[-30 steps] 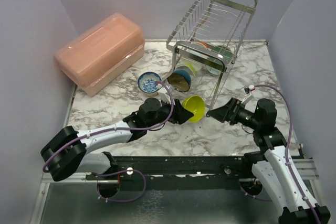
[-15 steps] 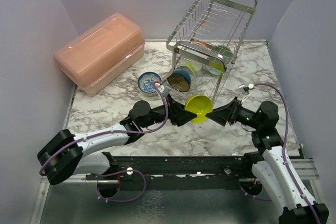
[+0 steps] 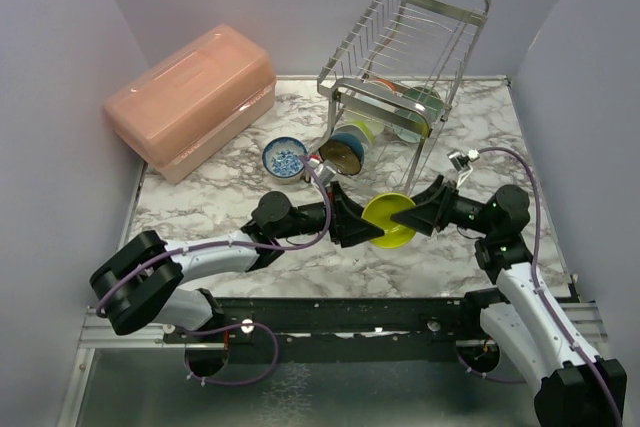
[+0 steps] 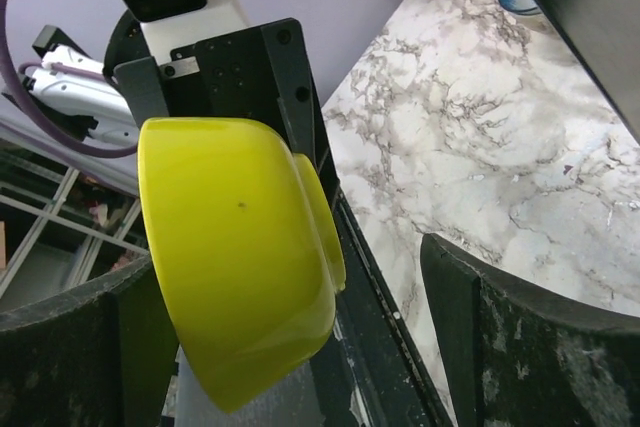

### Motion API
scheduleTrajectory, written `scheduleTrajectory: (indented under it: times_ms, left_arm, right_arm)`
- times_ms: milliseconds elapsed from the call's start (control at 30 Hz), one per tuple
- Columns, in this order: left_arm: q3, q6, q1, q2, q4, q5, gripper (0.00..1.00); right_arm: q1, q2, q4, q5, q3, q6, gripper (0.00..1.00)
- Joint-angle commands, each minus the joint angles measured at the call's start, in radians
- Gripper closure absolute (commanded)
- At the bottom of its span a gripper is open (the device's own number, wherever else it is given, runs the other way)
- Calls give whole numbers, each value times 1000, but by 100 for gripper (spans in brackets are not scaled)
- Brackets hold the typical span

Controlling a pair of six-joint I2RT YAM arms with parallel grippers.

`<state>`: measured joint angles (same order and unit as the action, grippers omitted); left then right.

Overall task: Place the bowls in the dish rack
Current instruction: Place the bowl in the dish rack.

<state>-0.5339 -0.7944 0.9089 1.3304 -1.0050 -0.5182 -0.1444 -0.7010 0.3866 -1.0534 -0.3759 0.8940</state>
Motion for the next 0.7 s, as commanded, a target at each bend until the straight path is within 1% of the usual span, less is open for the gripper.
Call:
scheduleTrajectory:
  times_ms: [0, 67, 133, 233, 333, 500, 567, 667]
  left_arm:
    - [-33, -61, -3, 26, -130, -55, 100]
    - [-35, -70, -3, 36, -138, -59, 100]
    - [-35, -76, -3, 44, -146, -61, 100]
    - [-36, -78, -3, 51, -151, -59, 100]
    - [-35, -81, -3, 56, -151, -49, 100]
    - [-25, -85, -4, 60, -151, -21, 100]
    - [-19, -85, -4, 60, -152, -4, 100]
    - [-13, -88, -4, 62, -151, 12, 100]
  right_arm:
    - [-4, -23, 64, -90, -44, 8, 7]
    - [-4, -29, 62, -100, -54, 6, 10]
    - [-5, -37, 62, -119, -63, 8, 20]
    - [-5, -44, 54, -144, -75, 7, 25]
    - [-5, -43, 27, -157, -85, -5, 37]
    - [-6, -29, -29, -160, -97, -29, 75]
    - [-6, -26, -78, -159, -112, -61, 87]
    - [-6, -22, -146, -152, -132, -109, 99]
